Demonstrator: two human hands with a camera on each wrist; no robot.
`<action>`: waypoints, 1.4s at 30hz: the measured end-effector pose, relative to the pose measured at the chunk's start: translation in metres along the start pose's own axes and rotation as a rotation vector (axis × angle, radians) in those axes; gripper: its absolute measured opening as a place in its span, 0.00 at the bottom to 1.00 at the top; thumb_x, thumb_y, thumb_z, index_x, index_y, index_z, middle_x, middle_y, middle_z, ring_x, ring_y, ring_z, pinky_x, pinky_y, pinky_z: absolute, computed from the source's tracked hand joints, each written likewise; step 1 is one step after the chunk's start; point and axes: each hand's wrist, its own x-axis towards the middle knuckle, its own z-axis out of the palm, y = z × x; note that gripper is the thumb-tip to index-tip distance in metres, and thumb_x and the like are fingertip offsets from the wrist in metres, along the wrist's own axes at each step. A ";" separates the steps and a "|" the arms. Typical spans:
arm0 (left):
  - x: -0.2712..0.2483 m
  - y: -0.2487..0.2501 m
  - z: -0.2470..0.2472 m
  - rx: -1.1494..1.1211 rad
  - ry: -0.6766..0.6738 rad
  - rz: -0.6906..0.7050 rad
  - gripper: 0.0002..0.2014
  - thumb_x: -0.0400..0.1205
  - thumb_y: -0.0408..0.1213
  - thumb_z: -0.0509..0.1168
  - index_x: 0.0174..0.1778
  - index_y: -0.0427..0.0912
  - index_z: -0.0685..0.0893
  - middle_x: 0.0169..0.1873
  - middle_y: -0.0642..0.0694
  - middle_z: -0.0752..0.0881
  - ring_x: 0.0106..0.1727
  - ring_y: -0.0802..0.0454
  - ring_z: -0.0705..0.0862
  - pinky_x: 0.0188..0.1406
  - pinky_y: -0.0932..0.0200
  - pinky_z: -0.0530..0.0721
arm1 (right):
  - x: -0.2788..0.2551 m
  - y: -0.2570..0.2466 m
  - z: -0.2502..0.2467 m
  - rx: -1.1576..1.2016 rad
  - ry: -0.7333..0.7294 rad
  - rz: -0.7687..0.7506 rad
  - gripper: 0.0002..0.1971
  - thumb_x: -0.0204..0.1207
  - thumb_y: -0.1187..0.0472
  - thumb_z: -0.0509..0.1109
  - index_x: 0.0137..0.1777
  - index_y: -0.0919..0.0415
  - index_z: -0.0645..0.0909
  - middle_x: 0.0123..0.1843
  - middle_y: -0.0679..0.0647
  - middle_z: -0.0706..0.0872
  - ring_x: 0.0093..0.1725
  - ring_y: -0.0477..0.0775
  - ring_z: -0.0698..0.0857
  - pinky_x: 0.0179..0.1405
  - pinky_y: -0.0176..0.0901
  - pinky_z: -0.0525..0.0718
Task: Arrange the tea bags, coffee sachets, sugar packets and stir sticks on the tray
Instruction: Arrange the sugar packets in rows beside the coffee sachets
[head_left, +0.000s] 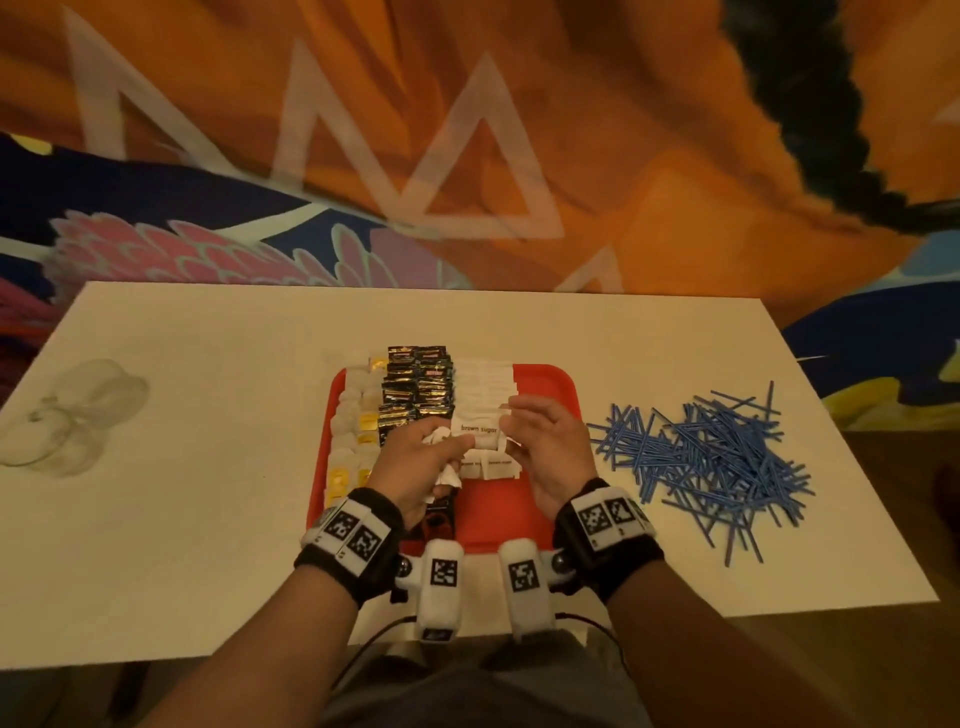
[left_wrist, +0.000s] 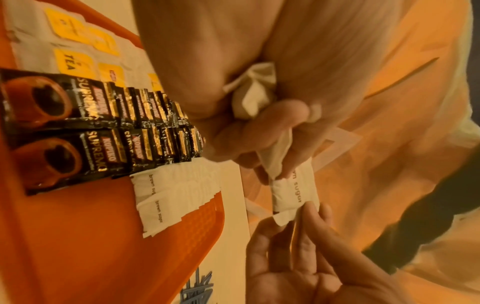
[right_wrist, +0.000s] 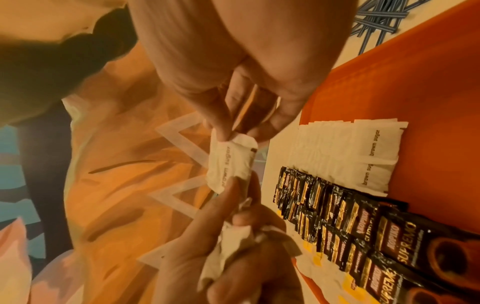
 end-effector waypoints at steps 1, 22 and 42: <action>-0.003 -0.001 0.000 -0.019 -0.002 0.004 0.05 0.81 0.29 0.72 0.52 0.35 0.87 0.27 0.44 0.79 0.25 0.53 0.74 0.13 0.66 0.65 | -0.002 0.001 0.001 0.015 -0.003 -0.013 0.11 0.76 0.72 0.73 0.51 0.56 0.83 0.49 0.51 0.90 0.47 0.47 0.87 0.46 0.40 0.84; -0.006 -0.034 0.080 0.164 0.289 0.218 0.08 0.82 0.48 0.72 0.40 0.50 0.89 0.25 0.45 0.85 0.22 0.50 0.78 0.25 0.58 0.74 | 0.006 0.011 -0.080 -0.177 -0.106 0.038 0.12 0.76 0.60 0.77 0.55 0.66 0.84 0.44 0.59 0.92 0.35 0.49 0.87 0.31 0.39 0.83; -0.013 -0.065 -0.046 -0.069 0.429 -0.118 0.09 0.82 0.47 0.71 0.44 0.46 0.89 0.35 0.45 0.87 0.31 0.51 0.78 0.19 0.64 0.68 | 0.068 0.102 -0.049 -0.659 -0.076 0.252 0.08 0.78 0.58 0.74 0.54 0.55 0.82 0.39 0.54 0.90 0.35 0.43 0.84 0.28 0.30 0.75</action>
